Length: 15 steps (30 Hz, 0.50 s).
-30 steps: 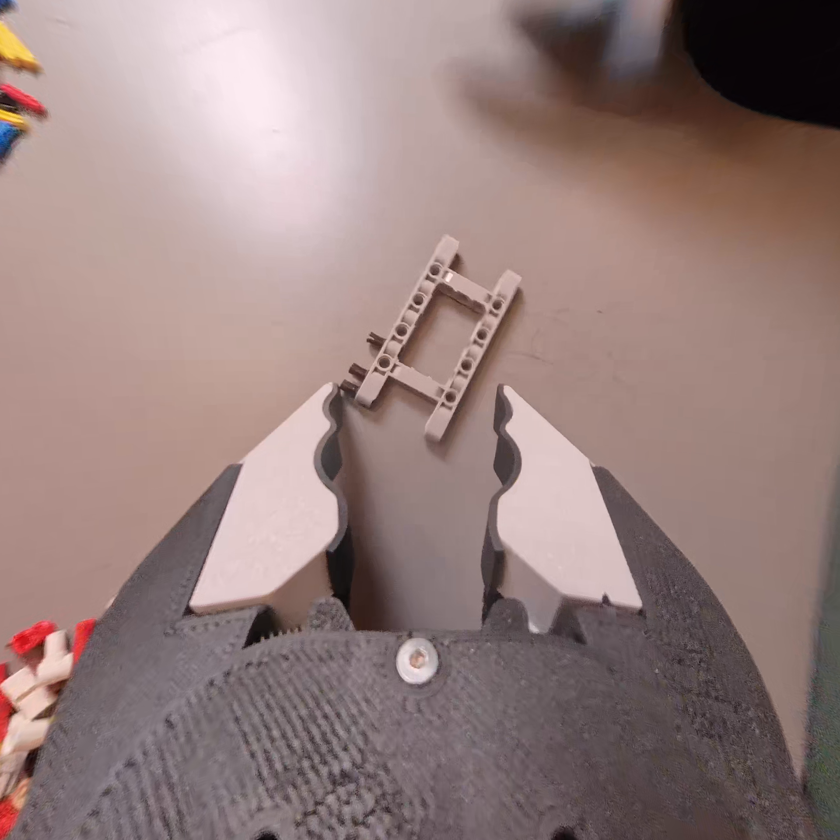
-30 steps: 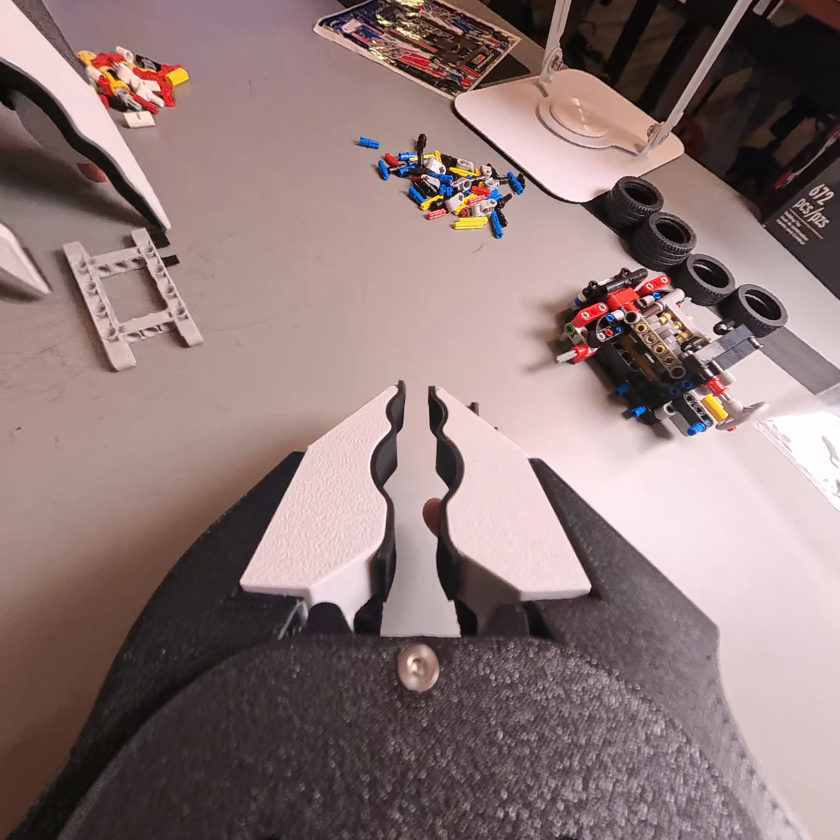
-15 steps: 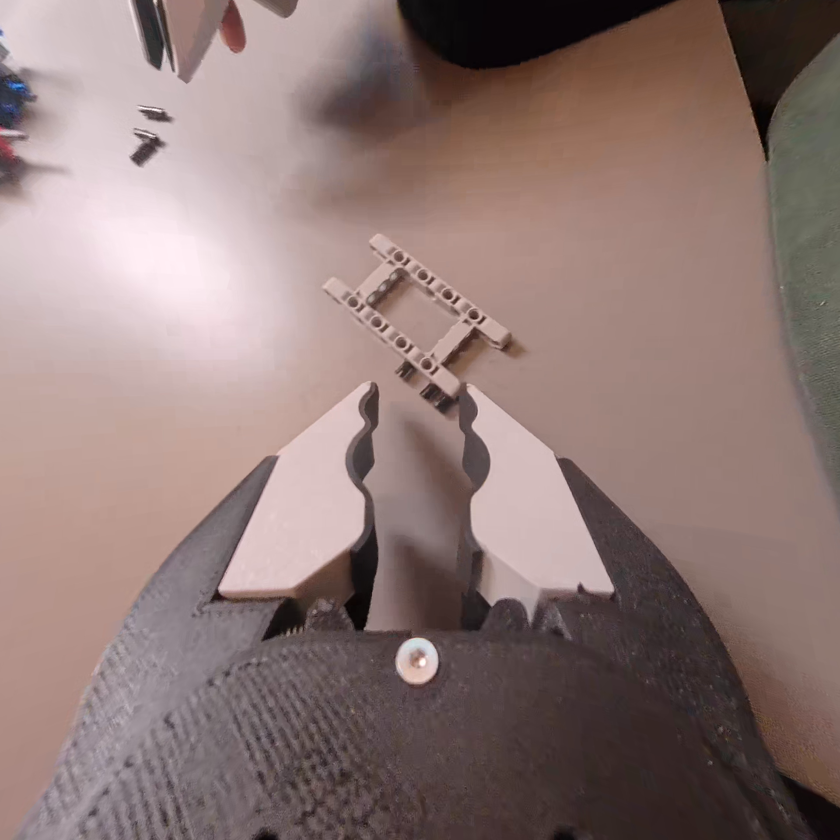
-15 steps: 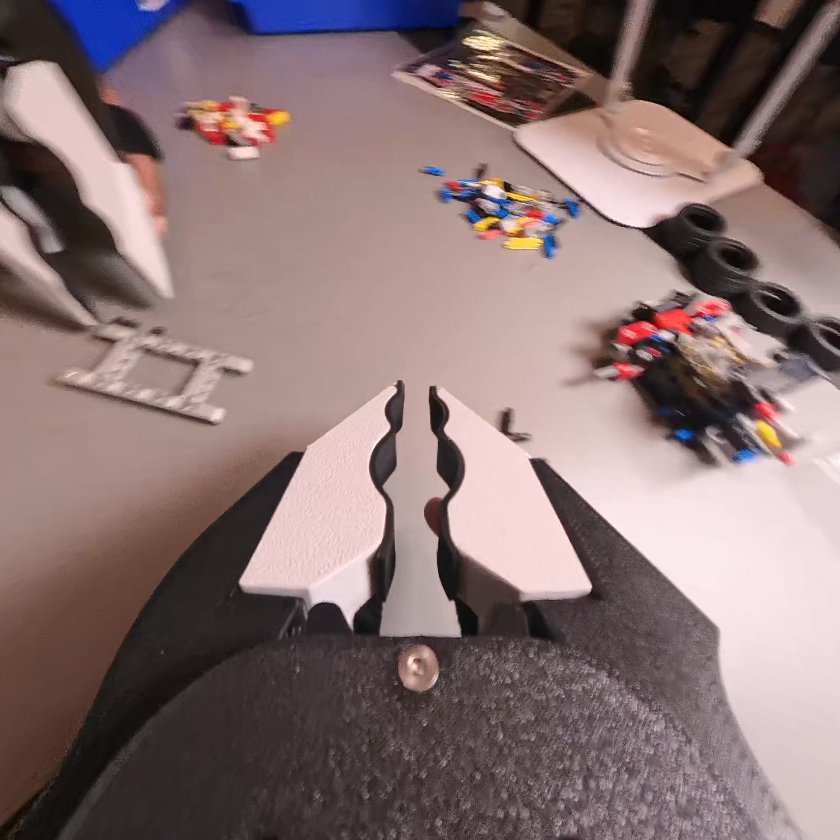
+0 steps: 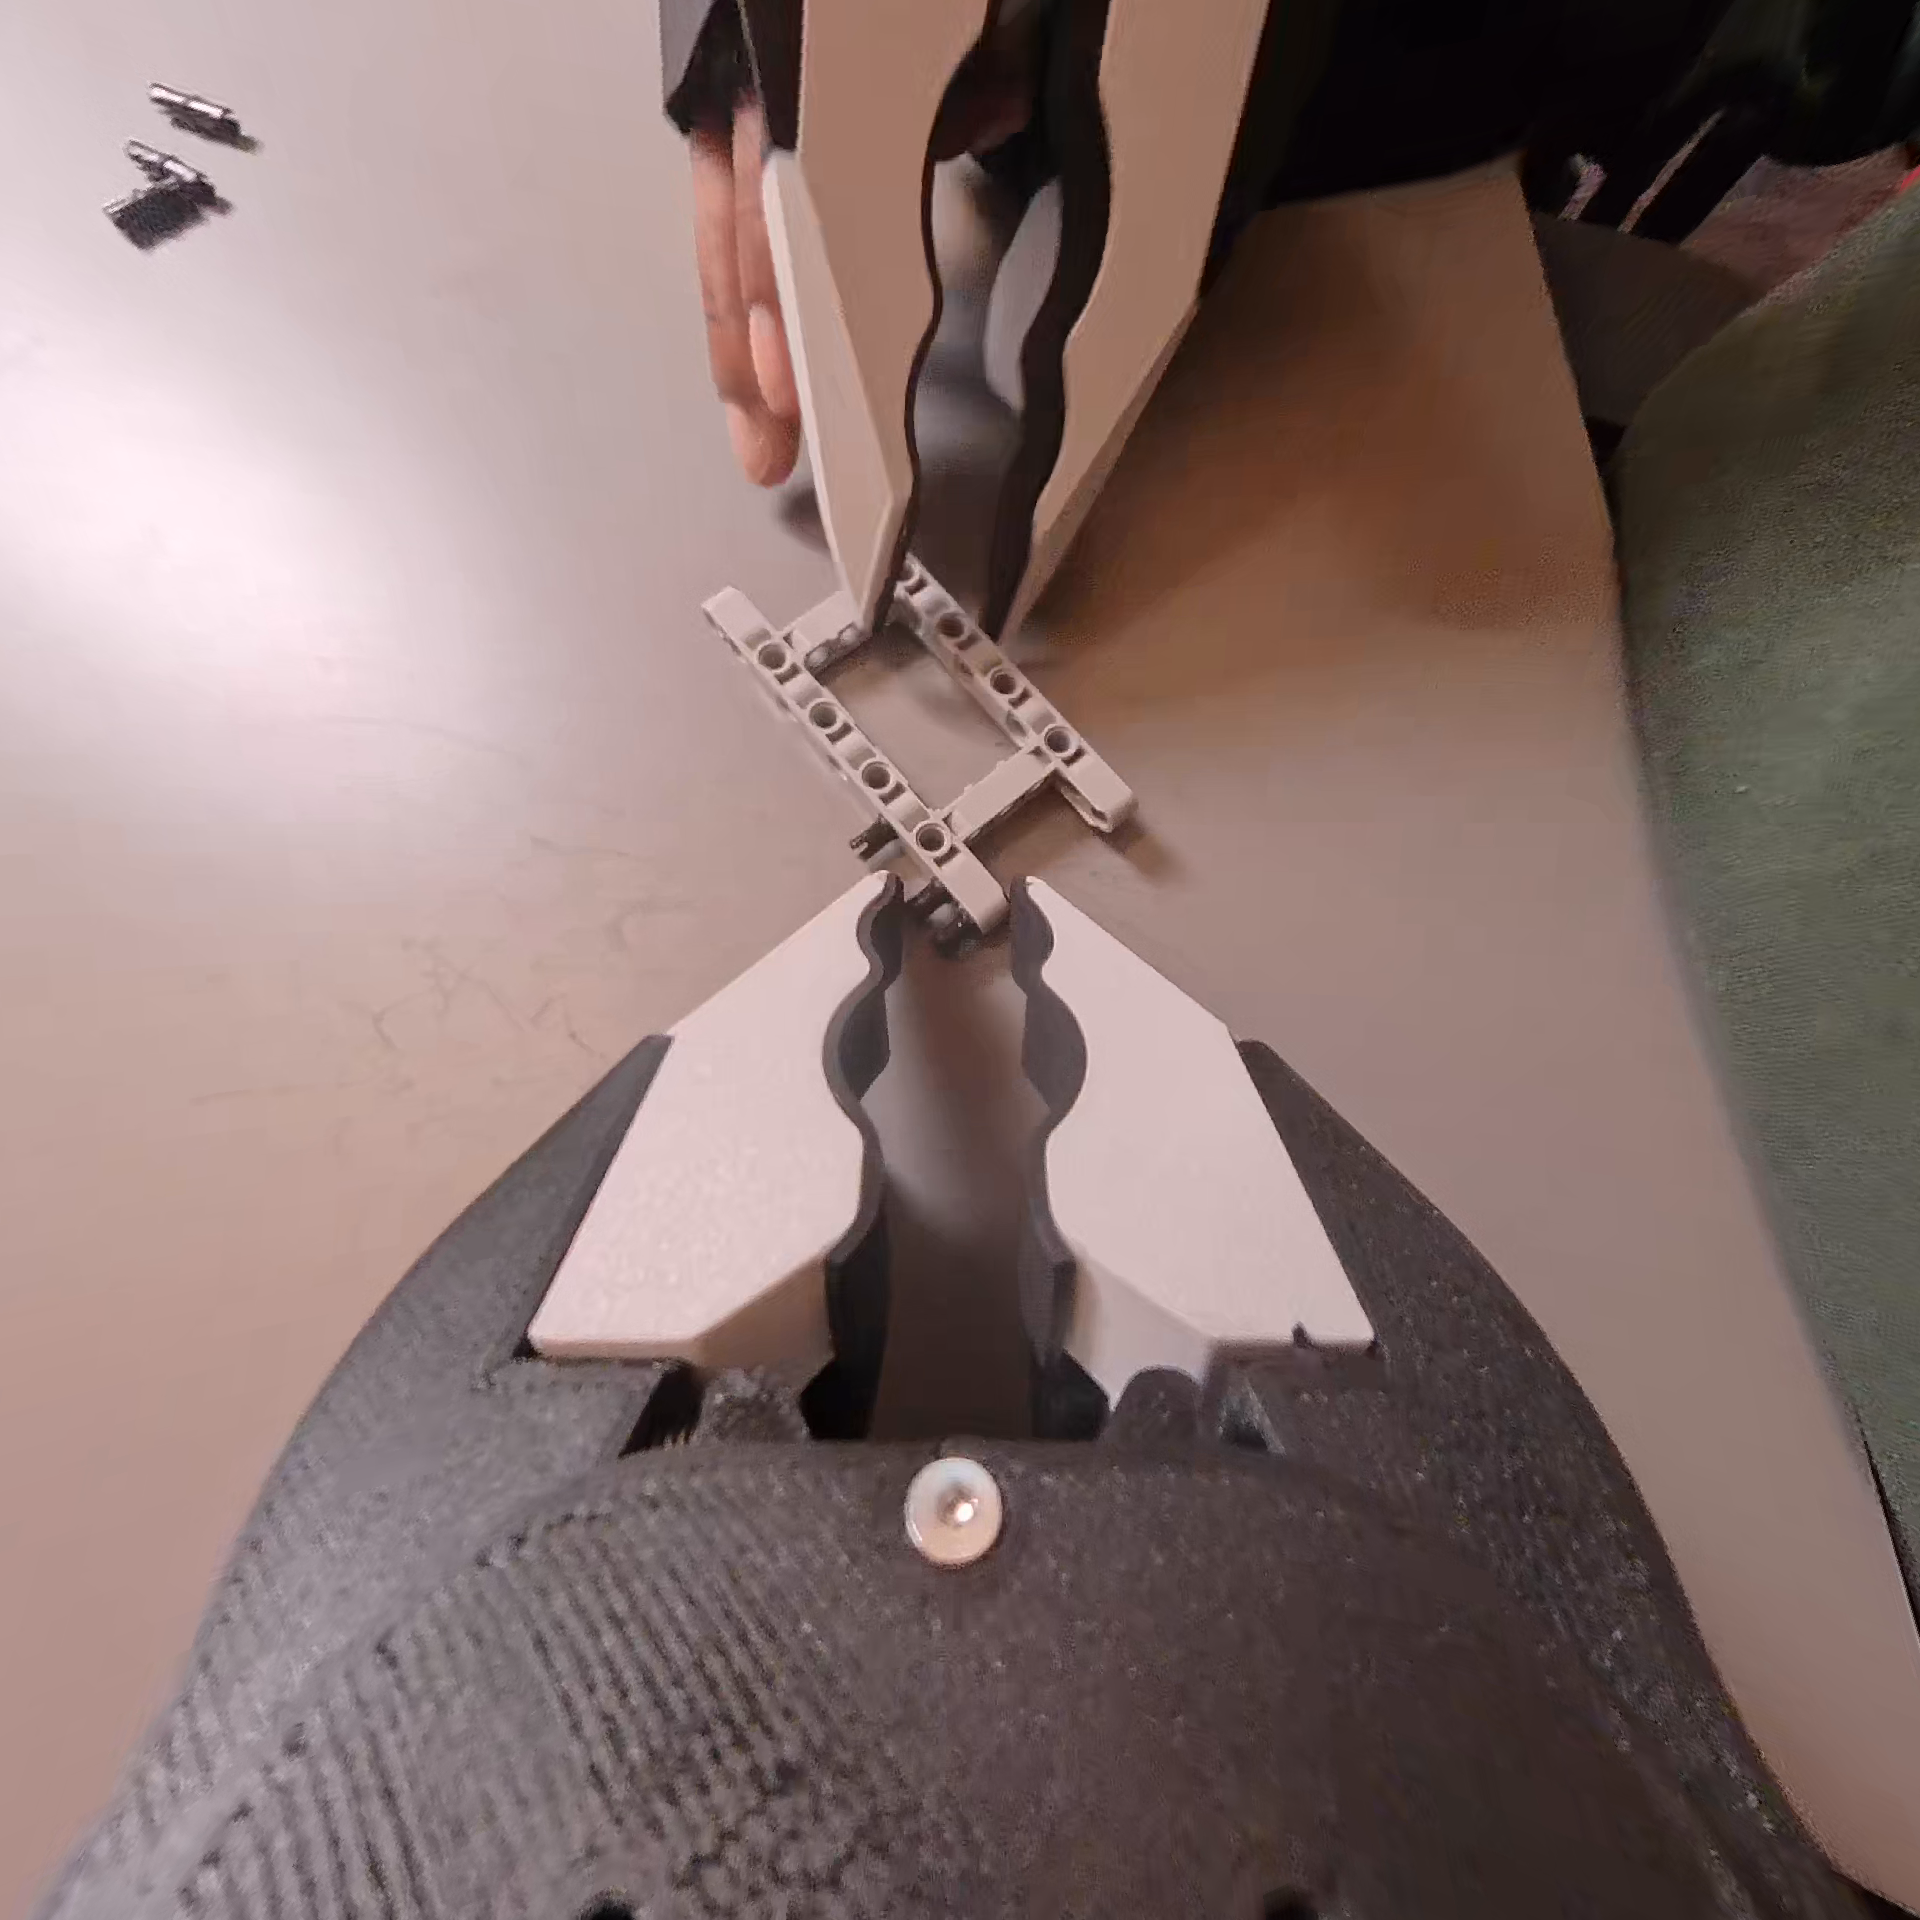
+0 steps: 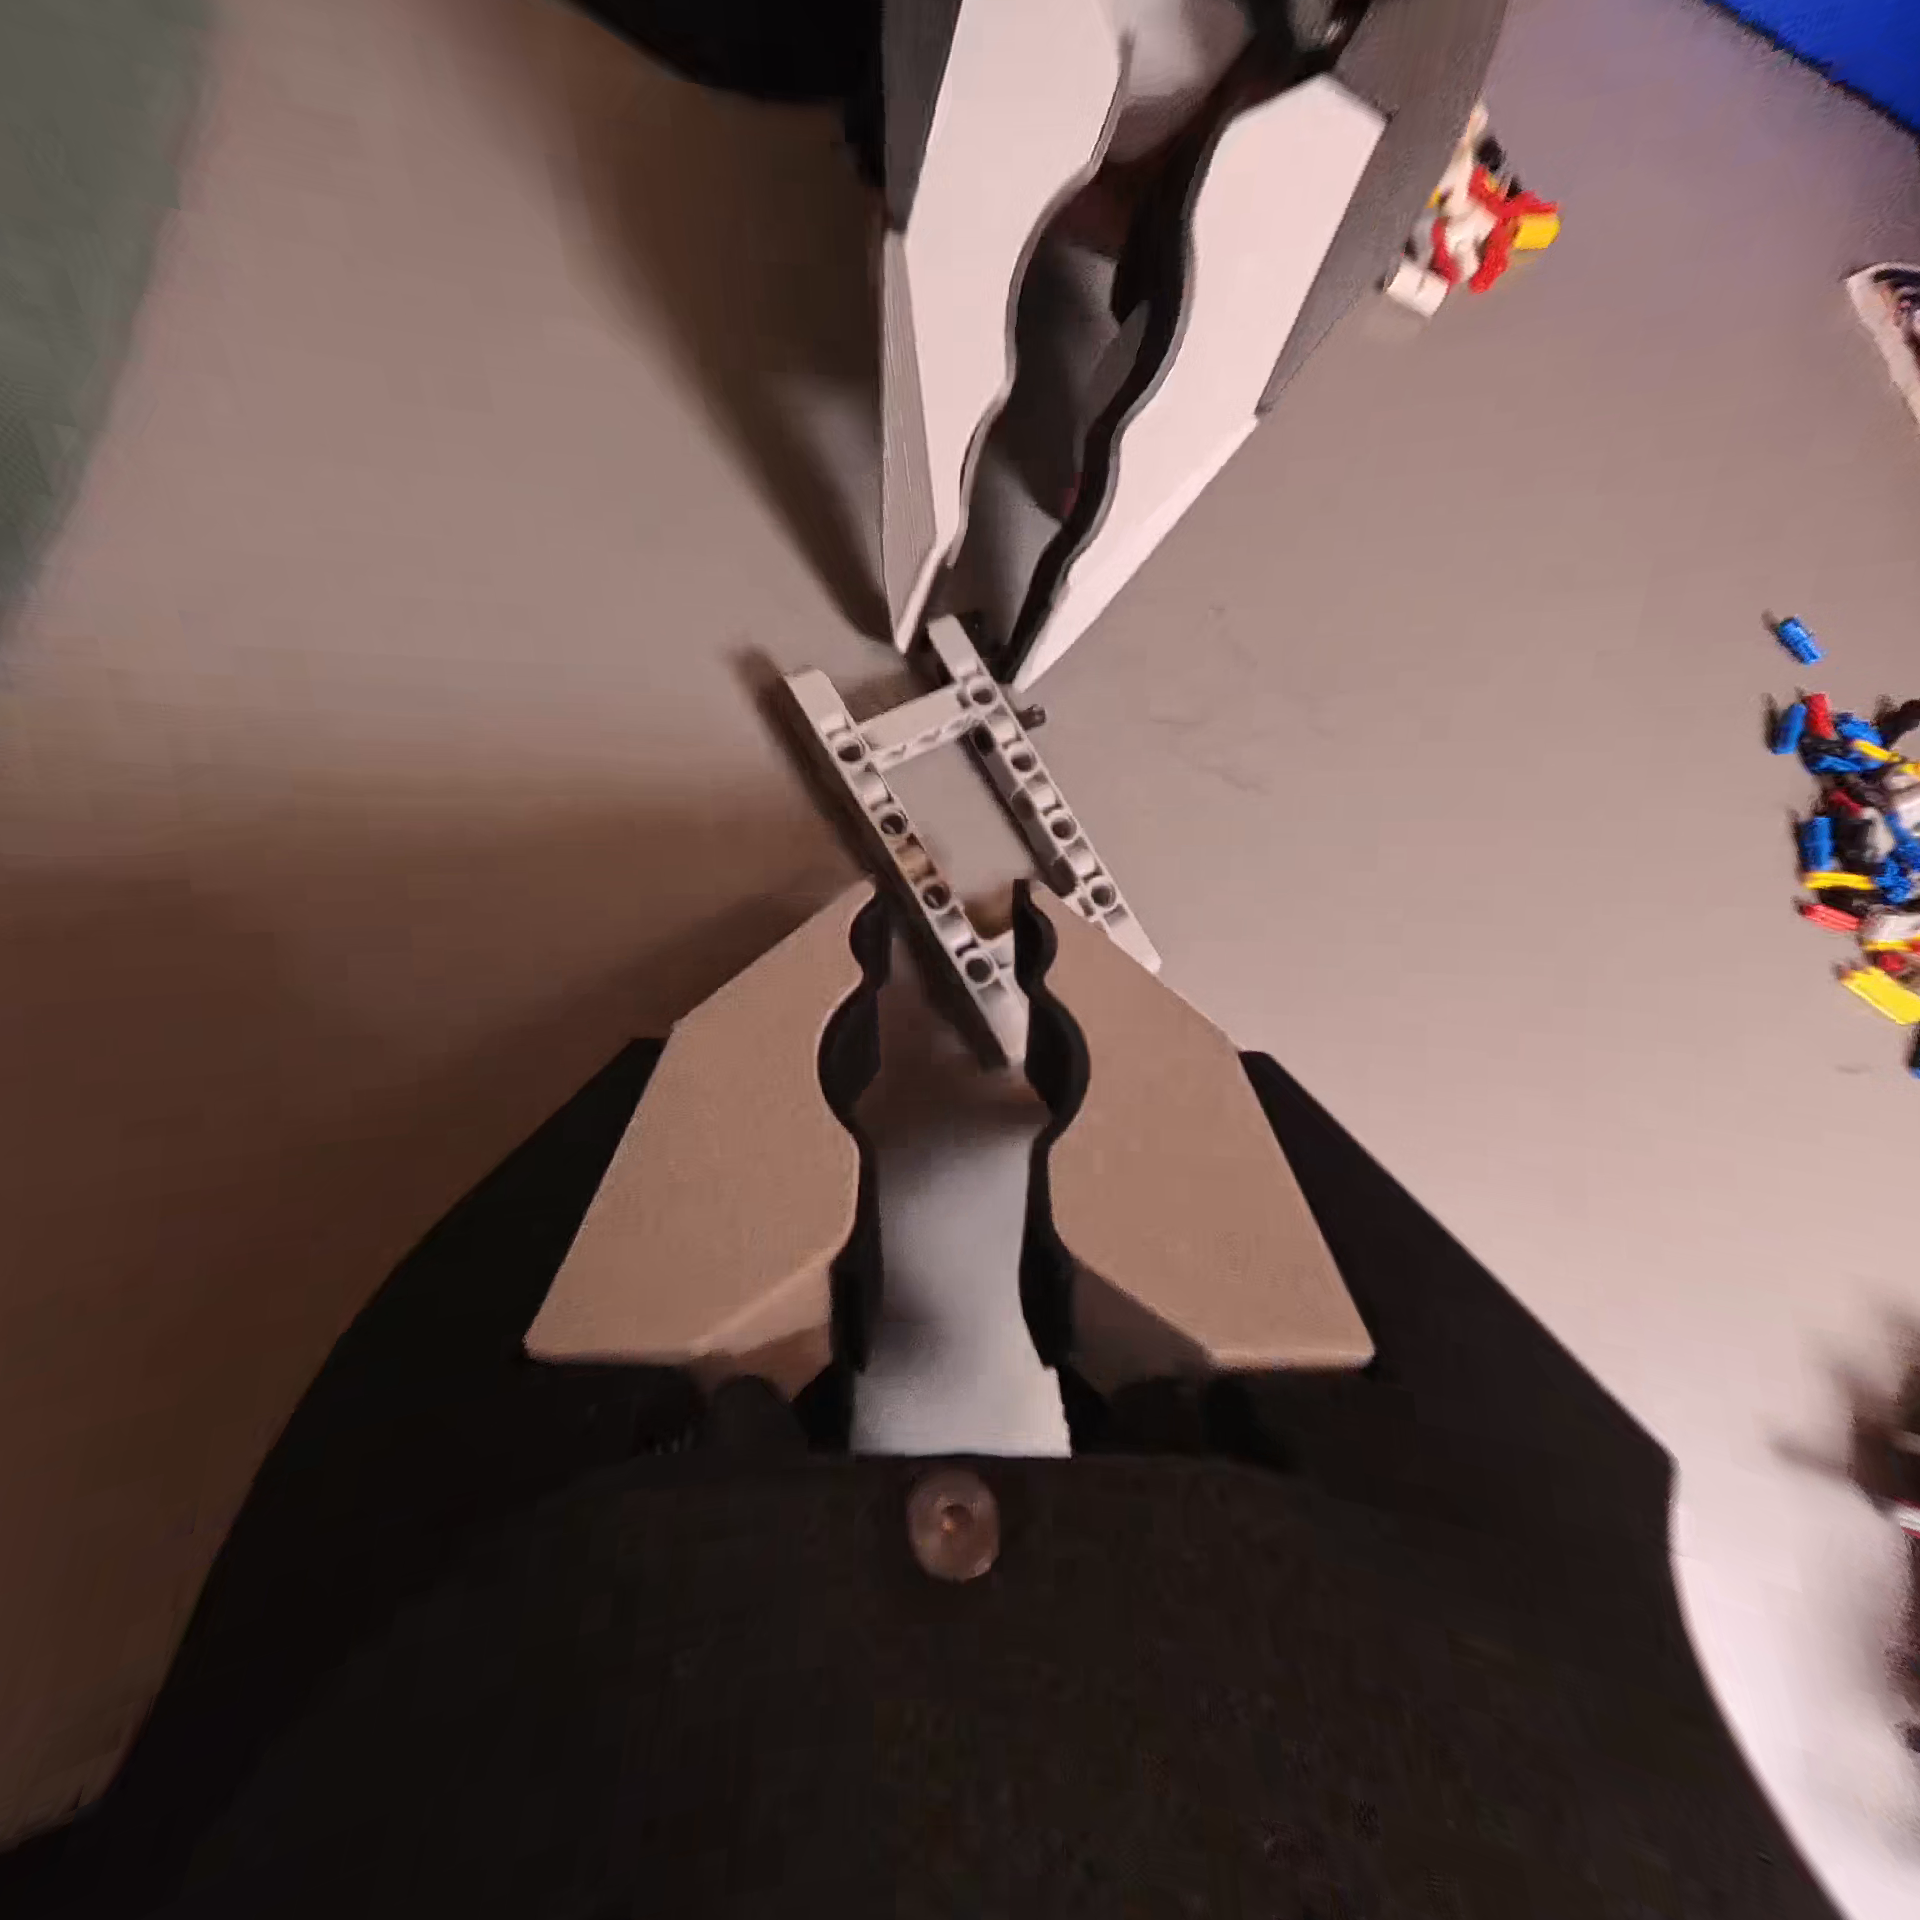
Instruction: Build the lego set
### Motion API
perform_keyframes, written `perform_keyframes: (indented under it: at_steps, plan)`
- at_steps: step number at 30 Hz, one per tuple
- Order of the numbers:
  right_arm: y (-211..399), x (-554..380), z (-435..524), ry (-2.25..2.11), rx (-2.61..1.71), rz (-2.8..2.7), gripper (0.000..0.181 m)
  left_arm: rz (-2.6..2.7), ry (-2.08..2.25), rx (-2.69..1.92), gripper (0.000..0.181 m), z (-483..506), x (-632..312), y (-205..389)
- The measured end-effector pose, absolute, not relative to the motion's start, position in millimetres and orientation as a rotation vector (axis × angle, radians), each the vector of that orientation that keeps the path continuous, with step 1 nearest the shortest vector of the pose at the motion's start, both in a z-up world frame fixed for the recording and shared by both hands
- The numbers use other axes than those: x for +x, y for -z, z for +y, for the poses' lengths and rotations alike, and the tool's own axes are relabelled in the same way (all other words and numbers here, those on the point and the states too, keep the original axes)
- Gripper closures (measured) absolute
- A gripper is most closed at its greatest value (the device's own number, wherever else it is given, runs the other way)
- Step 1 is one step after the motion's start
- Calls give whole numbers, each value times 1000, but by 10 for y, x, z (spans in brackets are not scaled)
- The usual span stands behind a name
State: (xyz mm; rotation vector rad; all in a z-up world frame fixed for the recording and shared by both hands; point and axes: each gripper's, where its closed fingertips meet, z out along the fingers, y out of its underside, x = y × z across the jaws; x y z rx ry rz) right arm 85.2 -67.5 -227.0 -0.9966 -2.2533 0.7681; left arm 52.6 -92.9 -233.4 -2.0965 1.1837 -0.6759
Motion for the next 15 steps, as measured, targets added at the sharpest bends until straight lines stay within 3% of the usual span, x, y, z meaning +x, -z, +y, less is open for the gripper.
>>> perform_keyframes:
  at_steps: [2,9,15]
  plan:
    - [2332,853,-742,-737,-963,-2300,171,1188,690,-2085,163,-932,518,2331]
    - [1983,824,-729,-1178,-1177,-2111,173,1152,625,-1837,137,-876,535,1921]
    - [1929,851,-797,-1532,-1440,-2061,175,1228,278,-1670,143,-786,546,1805]
